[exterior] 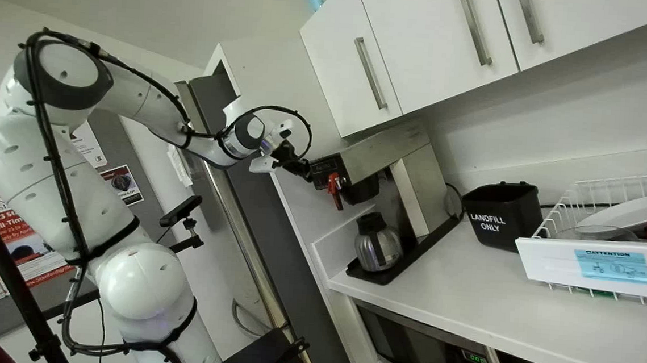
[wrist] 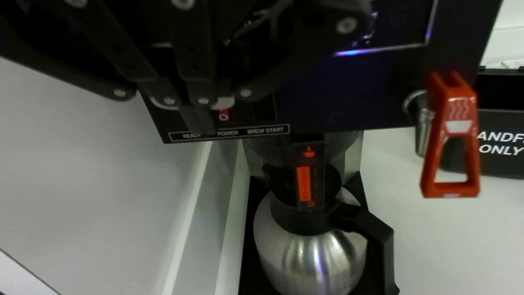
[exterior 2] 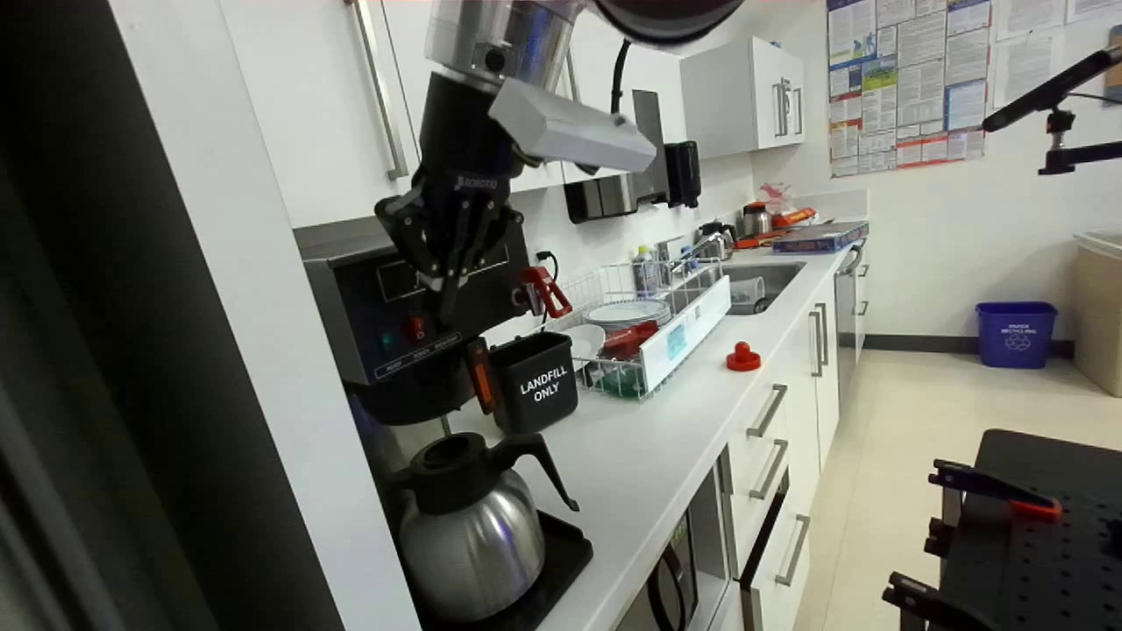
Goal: Turn off the coffee maker
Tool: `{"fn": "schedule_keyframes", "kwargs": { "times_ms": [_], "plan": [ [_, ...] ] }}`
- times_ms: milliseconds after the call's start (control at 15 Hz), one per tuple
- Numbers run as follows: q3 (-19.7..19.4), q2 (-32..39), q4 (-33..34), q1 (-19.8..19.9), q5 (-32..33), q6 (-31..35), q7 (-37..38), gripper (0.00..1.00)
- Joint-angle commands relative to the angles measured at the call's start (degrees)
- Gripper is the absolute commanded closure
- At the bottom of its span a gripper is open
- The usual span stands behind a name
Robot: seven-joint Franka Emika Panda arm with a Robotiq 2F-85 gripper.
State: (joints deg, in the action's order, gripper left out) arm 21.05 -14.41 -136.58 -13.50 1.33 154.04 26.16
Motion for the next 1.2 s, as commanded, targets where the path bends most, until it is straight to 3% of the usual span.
{"fn": "schedule_keyframes", "kwargs": {
  "times_ms": [0,467,1133],
  "plan": [
    [0.4,-9.1,-2.9,0.3,0.3,-7.8,0.5,1.0],
    [-0.2,-16.5,-4.3,-0.2,-1.3,-12.7,-1.4,1.0],
    [-0.2,-17.6,-5.6,-0.8,-2.4,-10.6,-2.0,1.0]
  ]
}}
